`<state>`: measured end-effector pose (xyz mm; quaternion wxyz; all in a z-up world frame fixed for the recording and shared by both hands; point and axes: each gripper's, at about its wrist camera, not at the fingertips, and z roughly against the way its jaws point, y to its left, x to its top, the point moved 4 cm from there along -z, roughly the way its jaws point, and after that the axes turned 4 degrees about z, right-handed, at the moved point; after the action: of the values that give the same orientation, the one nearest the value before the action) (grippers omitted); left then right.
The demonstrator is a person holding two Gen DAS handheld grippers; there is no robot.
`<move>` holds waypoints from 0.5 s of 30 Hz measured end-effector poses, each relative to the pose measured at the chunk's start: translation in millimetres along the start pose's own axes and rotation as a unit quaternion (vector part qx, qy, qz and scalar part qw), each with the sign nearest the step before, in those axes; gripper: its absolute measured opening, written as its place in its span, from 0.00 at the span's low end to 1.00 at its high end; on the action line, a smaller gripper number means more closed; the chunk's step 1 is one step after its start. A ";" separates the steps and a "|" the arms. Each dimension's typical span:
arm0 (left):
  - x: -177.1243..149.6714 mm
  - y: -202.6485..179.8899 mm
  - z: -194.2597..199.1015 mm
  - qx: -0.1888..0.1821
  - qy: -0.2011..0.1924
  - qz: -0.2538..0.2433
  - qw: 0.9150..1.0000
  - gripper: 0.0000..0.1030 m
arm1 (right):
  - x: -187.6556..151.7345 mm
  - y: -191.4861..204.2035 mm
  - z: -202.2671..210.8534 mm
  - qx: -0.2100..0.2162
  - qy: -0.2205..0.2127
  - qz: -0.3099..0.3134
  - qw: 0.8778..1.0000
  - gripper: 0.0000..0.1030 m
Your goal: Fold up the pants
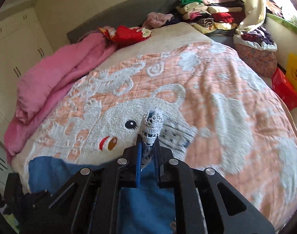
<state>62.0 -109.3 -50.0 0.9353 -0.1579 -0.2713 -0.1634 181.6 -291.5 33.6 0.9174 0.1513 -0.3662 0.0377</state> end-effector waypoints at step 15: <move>-24.6 -6.5 24.2 0.014 -0.009 -0.060 0.998 0.00 | -140.5 -40.0 84.6 0.046 0.050 -0.152 0.986 0.10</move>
<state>28.7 -100.4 -43.0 0.9234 -0.1300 -0.2909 -0.2140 30.5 -349.5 -14.3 0.9216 0.2455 -0.2903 -0.0776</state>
